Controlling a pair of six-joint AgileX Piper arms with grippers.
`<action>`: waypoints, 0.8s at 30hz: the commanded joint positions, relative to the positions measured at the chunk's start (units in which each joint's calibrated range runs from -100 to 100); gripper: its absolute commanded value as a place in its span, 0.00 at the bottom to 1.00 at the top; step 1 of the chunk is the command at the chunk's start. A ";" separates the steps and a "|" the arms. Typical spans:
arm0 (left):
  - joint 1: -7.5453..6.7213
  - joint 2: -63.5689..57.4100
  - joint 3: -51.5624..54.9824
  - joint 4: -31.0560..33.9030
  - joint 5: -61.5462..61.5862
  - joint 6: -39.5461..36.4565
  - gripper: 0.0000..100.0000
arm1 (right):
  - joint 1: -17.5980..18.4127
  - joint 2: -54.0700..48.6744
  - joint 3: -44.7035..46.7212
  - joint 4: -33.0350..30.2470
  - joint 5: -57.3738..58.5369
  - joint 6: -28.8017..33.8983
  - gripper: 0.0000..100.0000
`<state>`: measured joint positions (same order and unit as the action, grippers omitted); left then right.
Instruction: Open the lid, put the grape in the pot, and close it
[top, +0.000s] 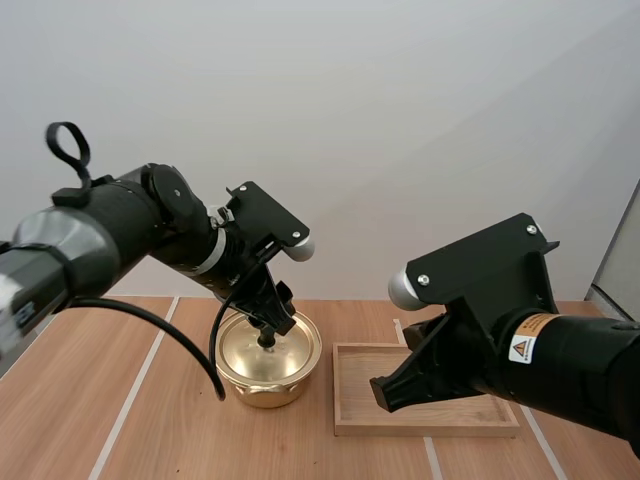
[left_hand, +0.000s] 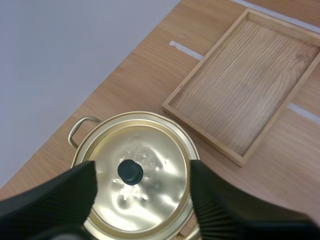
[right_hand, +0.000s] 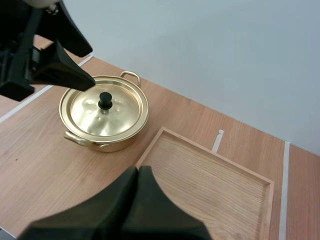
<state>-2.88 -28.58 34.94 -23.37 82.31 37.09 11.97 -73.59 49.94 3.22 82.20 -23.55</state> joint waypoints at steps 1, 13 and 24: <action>-0.16 -5.94 -0.02 0.28 5.96 -2.43 0.00 | -0.82 -2.47 0.09 -0.47 -2.13 0.10 0.00; -0.16 -31.37 4.26 0.07 0.06 -14.26 0.00 | -1.31 -7.26 0.09 -0.47 -1.80 2.61 0.00; -0.16 -56.48 18.28 0.07 -10.87 -19.26 0.00 | -2.60 -13.52 0.09 -0.47 -5.31 2.50 0.00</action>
<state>-2.88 -81.37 51.51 -23.09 75.25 19.45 10.15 -85.72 49.97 3.01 80.17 -21.62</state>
